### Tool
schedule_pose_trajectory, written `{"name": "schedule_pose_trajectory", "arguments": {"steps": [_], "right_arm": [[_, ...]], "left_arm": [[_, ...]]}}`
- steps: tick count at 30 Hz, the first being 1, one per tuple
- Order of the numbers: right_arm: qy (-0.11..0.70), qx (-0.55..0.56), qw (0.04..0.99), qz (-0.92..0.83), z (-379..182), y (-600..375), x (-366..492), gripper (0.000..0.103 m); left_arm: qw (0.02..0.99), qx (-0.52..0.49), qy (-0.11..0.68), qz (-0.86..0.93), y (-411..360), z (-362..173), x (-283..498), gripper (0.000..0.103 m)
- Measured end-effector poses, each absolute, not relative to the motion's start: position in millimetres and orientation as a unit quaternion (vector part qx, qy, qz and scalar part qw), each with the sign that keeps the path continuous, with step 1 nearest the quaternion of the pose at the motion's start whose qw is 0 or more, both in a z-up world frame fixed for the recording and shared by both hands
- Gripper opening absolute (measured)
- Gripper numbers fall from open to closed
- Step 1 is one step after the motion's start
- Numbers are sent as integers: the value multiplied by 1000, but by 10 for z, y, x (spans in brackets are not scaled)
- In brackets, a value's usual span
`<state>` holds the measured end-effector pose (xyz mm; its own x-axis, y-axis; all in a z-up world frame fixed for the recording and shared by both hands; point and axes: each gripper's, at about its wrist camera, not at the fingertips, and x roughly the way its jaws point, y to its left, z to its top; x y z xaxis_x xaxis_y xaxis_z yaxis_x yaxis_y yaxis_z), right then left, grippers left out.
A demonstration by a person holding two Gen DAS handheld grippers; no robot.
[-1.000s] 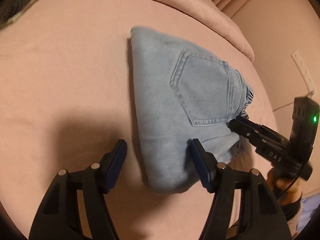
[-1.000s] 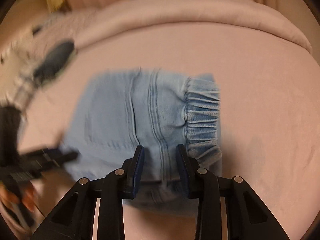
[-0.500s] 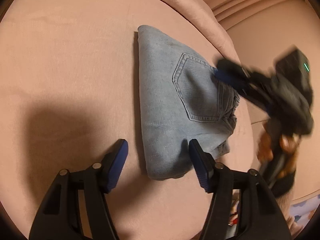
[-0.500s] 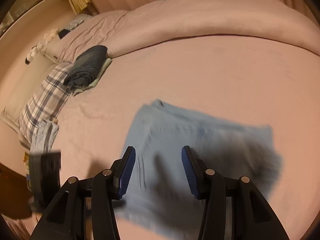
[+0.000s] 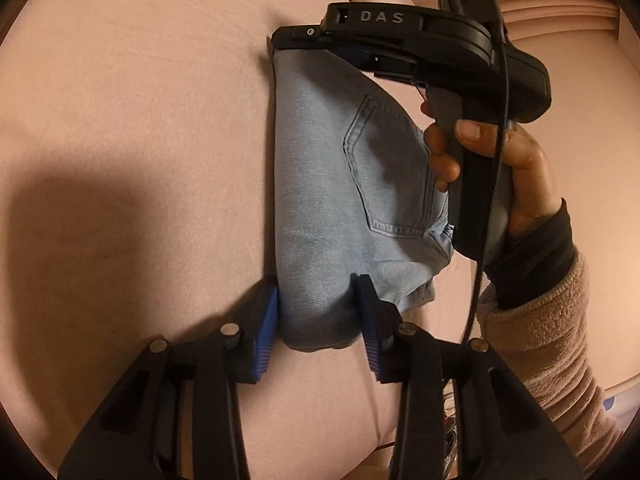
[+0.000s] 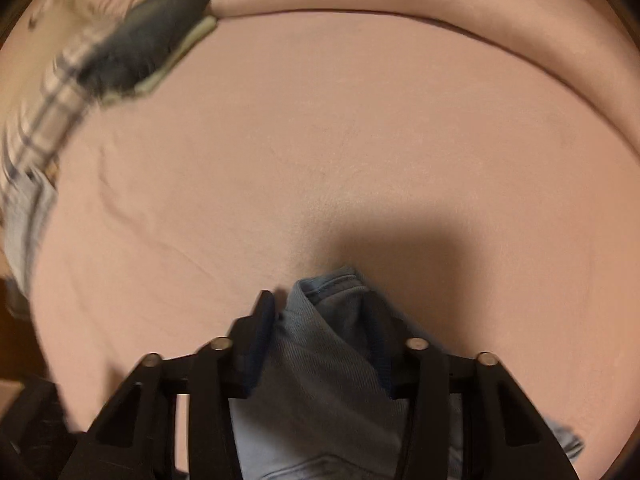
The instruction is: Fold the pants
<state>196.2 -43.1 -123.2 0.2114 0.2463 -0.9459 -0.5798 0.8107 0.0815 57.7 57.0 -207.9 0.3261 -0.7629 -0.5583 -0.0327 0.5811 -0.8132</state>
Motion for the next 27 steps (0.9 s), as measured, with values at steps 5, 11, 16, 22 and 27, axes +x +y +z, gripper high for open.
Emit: {"name": "schedule_pose_trajectory", "arguments": {"steps": [5, 11, 16, 22, 27], "right_arm": [[555, -114, 781, 261, -1194, -599, 1939, 20], [546, -78, 793, 259, -1163, -783, 1907, 18], [477, -44, 842, 248, -747, -966, 1803, 18], [428, -50, 863, 265, -482, -1234, 1218, 18], [431, -30, 863, 264, -644, -1396, 774, 24]], "left_arm": [[730, -350, 531, -249, 478, -1974, 644, 37], [741, -330, 541, -224, 357, -1800, 717, 37], [769, -287, 537, -196, 244, -1667, 652, 43], [783, -275, 531, -173, 206, -1550, 618, 53], [795, -271, 524, -144, 303, -1482, 604, 63]]}}
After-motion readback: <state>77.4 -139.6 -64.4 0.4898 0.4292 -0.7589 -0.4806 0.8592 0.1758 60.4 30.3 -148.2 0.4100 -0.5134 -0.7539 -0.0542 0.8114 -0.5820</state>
